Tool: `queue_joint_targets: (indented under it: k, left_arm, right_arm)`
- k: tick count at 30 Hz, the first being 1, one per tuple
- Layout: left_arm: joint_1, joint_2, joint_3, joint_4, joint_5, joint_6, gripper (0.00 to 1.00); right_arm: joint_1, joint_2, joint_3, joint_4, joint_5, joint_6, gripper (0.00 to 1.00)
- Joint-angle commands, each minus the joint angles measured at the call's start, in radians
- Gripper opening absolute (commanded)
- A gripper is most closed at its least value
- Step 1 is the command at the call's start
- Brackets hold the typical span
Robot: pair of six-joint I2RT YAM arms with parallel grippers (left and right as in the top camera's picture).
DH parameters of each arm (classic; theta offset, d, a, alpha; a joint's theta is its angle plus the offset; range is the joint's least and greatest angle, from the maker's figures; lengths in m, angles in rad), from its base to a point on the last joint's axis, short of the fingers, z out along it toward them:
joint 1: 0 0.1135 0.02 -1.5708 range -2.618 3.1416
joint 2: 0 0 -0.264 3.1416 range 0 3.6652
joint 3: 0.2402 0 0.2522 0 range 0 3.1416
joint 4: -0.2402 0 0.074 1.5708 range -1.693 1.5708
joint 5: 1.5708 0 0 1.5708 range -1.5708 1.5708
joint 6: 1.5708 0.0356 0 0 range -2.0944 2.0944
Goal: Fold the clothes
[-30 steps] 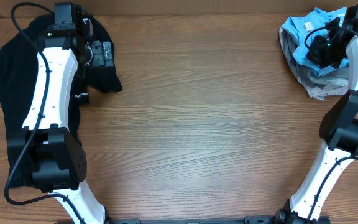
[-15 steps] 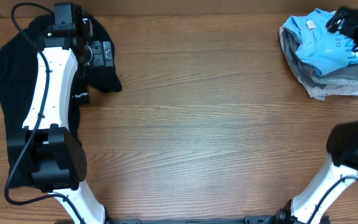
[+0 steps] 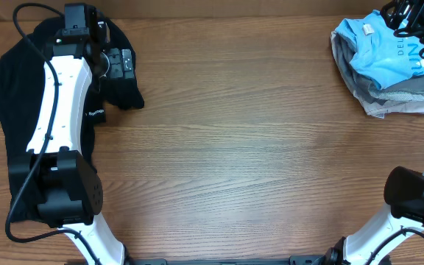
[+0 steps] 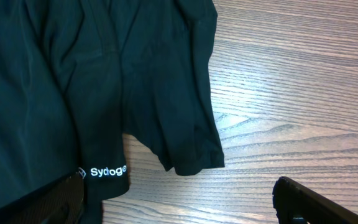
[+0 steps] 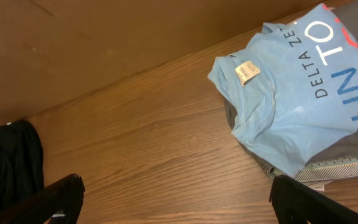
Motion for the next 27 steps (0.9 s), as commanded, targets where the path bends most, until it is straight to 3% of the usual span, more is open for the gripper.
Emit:
queue_joint_targets:
  k: [1, 7, 18, 22, 27]
  left_arm:
    - [0.005, 0.010, 0.018, -0.002, 0.008, -0.011, 1.00]
    - [0.005, 0.010, 0.018, -0.002, 0.008, -0.011, 1.00]
    - [0.005, 0.010, 0.018, -0.002, 0.008, -0.011, 1.00]
    - [0.005, 0.010, 0.018, -0.002, 0.008, -0.011, 1.00]
    - [0.005, 0.010, 0.018, -0.002, 0.008, -0.011, 1.00]
  right_arm:
    - [0.000, 0.004, 0.003, -0.029, 0.004, 0.007, 1.00]
    - [0.000, 0.004, 0.003, -0.110, 0.029, 0.000, 1.00]
    - [0.152, -0.132, -0.019, 0.056, 0.174, -0.084, 1.00]
    - [0.214, -0.201, -0.101, 0.149, 0.195, -0.084, 1.00]
    - [0.288, -0.373, -0.384, 0.330, 0.194, -0.084, 1.00]
